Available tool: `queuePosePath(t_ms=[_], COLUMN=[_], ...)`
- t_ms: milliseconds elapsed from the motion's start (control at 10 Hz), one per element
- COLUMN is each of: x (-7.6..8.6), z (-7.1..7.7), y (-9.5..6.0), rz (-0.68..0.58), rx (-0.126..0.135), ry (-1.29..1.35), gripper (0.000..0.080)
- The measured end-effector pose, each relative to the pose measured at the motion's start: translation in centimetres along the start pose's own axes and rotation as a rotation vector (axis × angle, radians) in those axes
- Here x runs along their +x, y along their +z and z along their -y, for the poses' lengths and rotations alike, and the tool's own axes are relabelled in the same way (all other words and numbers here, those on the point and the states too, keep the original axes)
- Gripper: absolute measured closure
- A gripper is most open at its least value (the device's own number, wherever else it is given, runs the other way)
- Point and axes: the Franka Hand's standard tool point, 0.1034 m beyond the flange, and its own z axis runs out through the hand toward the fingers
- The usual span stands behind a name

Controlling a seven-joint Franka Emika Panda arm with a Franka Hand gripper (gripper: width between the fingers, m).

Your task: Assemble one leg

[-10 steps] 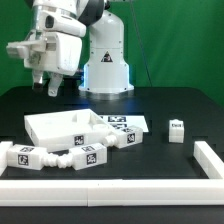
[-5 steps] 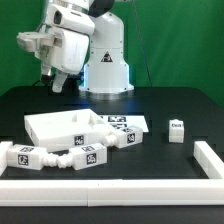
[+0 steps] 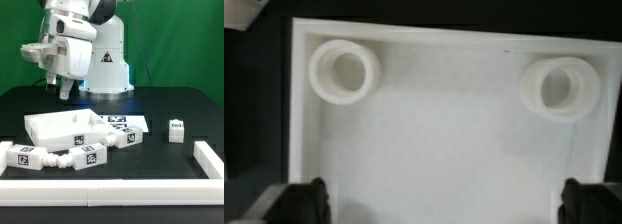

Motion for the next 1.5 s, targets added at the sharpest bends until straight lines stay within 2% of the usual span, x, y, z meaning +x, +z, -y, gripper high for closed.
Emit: queuePosePath(t_ms=[100, 300, 500, 1100, 1300, 1500], x=[0.2, 2.1, 3.1, 2.7, 2.1, 2.0], z=[0.2, 1.6, 2.4, 2.1, 4.4, 5.7], y=[0.2, 0.0, -0.8, -0.8, 0.5, 1.2], rz=[-0.004, -0.019, -0.007, -0.004, -0.016, -0.022], rx=[0.005, 0.024, 0.062, 0.065, 0.12, 0.159], ry=[0.004, 0.065, 0.112, 0.12, 0.14, 0.161], gripper=[0.015, 0.015, 0.015, 0.015, 0.015, 0.015])
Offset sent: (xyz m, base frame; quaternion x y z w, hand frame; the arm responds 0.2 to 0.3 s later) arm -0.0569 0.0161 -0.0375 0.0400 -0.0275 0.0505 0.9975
